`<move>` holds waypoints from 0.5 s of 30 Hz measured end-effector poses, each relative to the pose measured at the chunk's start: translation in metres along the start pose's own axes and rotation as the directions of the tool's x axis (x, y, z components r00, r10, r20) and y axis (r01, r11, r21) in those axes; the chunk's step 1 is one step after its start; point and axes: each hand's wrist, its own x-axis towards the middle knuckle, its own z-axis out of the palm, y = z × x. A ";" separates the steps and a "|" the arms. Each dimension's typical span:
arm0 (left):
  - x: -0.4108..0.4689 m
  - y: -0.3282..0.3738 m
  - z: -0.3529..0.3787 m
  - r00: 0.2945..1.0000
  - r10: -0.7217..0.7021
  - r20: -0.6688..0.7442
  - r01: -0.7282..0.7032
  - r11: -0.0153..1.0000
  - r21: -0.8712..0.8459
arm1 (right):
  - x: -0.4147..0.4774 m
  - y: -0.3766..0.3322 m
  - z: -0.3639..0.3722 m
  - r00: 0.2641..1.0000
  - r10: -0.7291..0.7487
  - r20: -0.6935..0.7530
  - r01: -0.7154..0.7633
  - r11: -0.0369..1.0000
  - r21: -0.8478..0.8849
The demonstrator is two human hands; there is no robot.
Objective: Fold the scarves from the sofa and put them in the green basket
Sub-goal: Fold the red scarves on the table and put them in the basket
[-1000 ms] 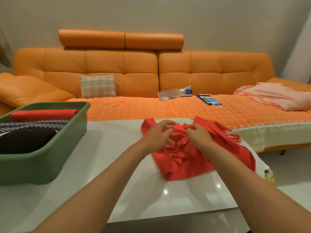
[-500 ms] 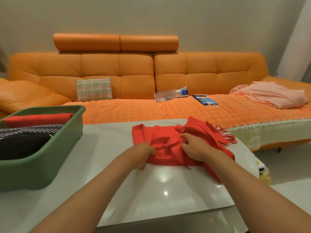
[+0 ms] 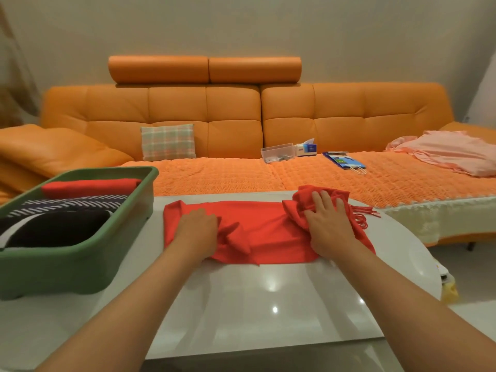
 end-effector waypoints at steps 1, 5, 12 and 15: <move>0.001 0.008 0.002 0.994 0.068 -0.089 -0.077 0.991 -0.107 | 0.001 -0.005 -0.001 0.998 -0.043 -0.047 0.043 0.999 -0.004; -0.004 0.048 0.014 0.906 0.397 -0.145 -0.420 0.807 -0.415 | -0.002 -0.021 0.005 0.993 -0.109 -0.042 0.110 0.994 0.015; 0.006 0.051 0.026 0.861 0.493 -0.127 -0.508 0.809 -0.296 | 0.006 0.007 0.013 0.993 0.113 -0.043 -0.116 0.992 -0.057; 0.006 0.042 0.023 0.868 0.493 -0.062 -0.478 0.792 -0.381 | 0.007 0.010 0.008 0.973 0.229 0.003 -0.224 0.955 -0.193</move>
